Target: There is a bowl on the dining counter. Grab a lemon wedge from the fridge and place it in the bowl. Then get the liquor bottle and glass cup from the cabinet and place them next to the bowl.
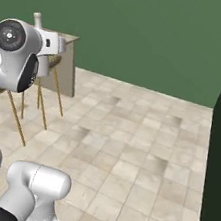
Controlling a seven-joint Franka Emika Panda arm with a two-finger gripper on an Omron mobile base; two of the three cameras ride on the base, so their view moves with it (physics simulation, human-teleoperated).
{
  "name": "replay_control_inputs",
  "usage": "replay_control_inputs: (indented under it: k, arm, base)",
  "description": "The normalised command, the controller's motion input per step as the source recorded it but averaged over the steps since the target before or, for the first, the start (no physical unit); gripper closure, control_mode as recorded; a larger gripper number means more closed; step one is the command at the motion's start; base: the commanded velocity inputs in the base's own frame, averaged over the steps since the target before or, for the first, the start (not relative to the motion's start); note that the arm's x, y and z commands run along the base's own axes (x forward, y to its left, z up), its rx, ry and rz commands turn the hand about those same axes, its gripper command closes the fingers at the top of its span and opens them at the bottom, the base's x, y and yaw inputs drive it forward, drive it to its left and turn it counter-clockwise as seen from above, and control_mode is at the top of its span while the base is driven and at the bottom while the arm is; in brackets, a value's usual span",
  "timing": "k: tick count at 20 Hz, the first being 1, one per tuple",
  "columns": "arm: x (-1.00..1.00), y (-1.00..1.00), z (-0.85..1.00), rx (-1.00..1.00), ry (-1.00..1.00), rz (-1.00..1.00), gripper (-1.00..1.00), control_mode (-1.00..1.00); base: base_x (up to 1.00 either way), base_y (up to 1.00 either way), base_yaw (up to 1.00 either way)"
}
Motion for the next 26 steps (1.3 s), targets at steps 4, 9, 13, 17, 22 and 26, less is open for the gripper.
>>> replay_control_inputs:
  k: [4, 9, 13, 17, 22, 26]
  arm:
    - [0.00, 0.00, 0.00, 0.00, 0.00, 0.00, 1.00, 1.00]
    - [0.00, 0.00, 0.00, 0.00, 0.00, 0.00, 1.00, 1.00]
    - [0.00, 0.00, 0.00, 0.00, 0.00, 0.00, 1.00, 1.00]
    - [0.00, 0.00, 0.00, 0.00, 0.00, 0.00, 1.00, 1.00]
    - [0.00, 0.00, 0.00, 0.00, 0.00, 0.00, 1.00, 1.00]
    - [0.00, 0.00, 0.00, 0.00, 0.00, 0.00, 1.00, 1.00]
  base:
    - [1.00, -0.23, 0.40]
    - [1.00, -0.33, 0.41]
    - [1.00, -0.39, 0.41]
    - [1.00, -0.37, 0.41]
    - [1.00, -0.37, 0.42]
    - [1.00, -0.38, 0.43]
